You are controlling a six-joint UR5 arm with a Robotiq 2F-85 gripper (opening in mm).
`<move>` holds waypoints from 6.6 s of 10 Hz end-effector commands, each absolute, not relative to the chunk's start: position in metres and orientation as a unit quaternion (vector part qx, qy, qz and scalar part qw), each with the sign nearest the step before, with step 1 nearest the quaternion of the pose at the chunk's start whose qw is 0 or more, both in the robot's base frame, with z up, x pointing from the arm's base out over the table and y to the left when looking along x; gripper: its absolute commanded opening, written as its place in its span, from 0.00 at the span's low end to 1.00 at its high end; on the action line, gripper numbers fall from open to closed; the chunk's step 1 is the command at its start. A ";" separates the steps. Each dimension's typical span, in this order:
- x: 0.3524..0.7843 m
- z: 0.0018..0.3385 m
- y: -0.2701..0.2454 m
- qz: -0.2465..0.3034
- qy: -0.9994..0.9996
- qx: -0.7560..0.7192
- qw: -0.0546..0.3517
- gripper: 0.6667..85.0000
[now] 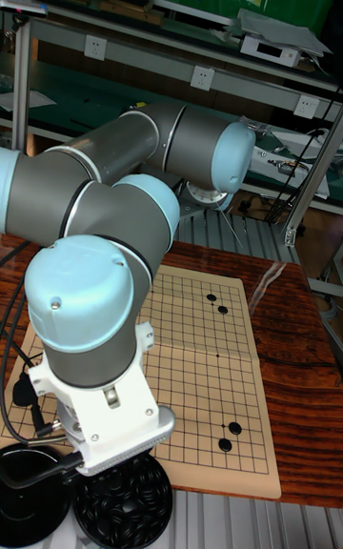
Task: Play the first move as black on the 3-4 point in the upper right corner of the Go board
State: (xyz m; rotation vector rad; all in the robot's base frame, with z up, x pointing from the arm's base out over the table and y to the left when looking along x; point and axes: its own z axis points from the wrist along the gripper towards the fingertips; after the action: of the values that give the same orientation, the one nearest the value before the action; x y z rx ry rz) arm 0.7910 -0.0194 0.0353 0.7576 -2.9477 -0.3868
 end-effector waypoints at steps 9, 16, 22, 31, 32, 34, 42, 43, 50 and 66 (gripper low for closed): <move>0.795 0.030 -0.009 -0.154 -0.951 0.265 0.032 0.23; 0.811 0.037 -0.032 -0.094 -0.958 0.270 0.026 0.18; 0.837 0.052 -0.014 -0.105 -0.981 0.164 -0.018 0.24; 0.838 0.052 -0.037 -0.047 -0.986 0.160 -0.010 0.24; 0.837 0.049 -0.038 -0.047 -0.985 0.163 -0.010 0.24; 0.837 0.046 -0.040 -0.044 -0.985 0.163 -0.012 0.24; 0.841 0.044 -0.031 -0.061 -0.989 0.135 -0.018 0.24; 0.841 0.043 -0.030 -0.062 -0.989 0.134 -0.017 0.24; 0.843 0.040 -0.029 -0.063 -0.989 0.134 -0.016 0.24; 0.829 0.059 -0.031 -0.059 -0.992 0.113 -0.001 0.01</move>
State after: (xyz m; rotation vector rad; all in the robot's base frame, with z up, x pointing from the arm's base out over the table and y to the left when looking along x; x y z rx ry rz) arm 0.8269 -0.0304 0.0542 0.3807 -3.1127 -0.2016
